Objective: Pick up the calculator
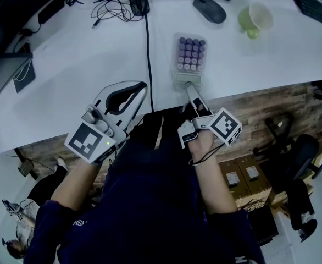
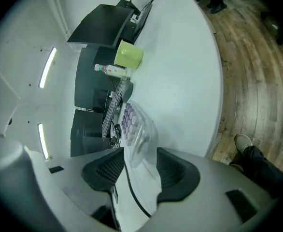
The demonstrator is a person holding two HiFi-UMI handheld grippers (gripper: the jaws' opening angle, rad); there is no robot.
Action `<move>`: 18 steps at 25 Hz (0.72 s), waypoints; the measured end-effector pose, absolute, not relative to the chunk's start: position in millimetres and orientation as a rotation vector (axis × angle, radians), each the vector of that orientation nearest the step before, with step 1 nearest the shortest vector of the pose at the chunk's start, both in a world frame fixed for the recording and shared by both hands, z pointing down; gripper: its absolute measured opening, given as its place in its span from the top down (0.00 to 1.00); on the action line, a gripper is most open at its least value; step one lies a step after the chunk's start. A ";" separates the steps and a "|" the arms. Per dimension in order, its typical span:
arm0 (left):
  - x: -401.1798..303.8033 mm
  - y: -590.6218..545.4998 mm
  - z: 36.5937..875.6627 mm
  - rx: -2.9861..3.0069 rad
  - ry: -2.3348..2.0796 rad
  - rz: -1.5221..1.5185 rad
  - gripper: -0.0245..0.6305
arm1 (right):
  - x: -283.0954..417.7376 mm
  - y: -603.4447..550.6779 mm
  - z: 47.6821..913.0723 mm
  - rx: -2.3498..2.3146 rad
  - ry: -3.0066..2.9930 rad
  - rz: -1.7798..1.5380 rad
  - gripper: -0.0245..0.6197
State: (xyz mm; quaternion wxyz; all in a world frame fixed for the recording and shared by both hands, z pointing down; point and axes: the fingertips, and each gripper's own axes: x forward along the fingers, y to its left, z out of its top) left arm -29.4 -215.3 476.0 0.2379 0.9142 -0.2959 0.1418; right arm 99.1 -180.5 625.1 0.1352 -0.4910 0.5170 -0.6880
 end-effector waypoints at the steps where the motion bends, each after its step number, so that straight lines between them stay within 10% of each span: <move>1: -29.5 -216.5 476.2 2.504 -0.811 0.386 0.91 | 99.9 -181.7 625.6 -1.421 1.487 -1.990 0.64; 18: -30.0 -229.7 477.4 2.499 -0.799 0.391 0.91 | 106.0 -189.0 628.3 -1.447 1.272 -1.978 0.70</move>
